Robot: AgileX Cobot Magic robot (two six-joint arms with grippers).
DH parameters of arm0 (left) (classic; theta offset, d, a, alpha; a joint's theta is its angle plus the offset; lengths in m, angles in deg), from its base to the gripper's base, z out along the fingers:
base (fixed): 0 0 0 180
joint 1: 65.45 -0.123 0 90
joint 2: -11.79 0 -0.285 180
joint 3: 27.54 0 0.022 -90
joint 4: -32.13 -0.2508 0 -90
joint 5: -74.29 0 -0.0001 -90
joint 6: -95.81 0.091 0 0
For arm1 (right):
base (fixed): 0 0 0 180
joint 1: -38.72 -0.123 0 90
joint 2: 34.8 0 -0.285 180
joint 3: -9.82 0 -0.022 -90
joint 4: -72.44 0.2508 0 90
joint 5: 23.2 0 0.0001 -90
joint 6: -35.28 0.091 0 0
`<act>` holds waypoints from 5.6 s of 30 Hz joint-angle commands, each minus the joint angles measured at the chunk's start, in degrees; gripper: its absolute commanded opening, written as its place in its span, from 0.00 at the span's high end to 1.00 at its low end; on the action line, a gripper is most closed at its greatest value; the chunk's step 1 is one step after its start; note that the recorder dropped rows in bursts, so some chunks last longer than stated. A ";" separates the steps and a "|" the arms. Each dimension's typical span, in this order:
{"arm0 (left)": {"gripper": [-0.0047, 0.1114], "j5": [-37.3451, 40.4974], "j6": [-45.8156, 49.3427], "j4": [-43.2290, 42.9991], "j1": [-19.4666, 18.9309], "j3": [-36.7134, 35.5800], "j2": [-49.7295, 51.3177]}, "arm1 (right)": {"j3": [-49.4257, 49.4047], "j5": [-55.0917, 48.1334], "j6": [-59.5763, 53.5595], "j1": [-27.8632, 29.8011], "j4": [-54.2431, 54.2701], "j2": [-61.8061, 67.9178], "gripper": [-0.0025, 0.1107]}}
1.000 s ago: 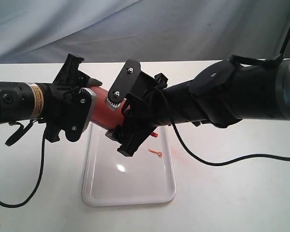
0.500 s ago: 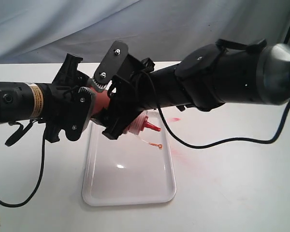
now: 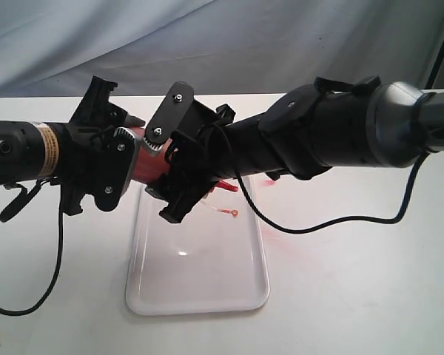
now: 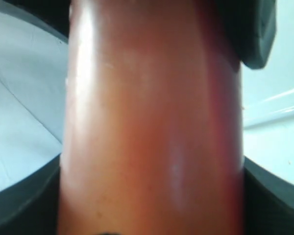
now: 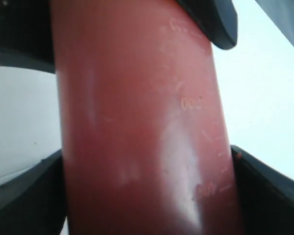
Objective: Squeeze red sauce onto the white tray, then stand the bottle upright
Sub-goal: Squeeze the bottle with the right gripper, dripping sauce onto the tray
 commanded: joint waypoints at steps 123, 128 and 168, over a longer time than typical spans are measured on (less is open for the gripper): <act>0.96 2.59 -4.15 1.81 0.23 0.04 -3.90 | 10.63 -5.38 0.20 -3.29 3.10 7.12 0.05; 0.96 2.59 -4.15 1.81 0.23 0.04 -3.90 | 10.63 -4.18 0.33 -3.29 7.36 7.12 0.06; 0.96 -0.54 -4.14 1.81 0.23 0.04 -3.90 | 10.63 -12.90 0.33 -3.29 6.22 7.32 0.98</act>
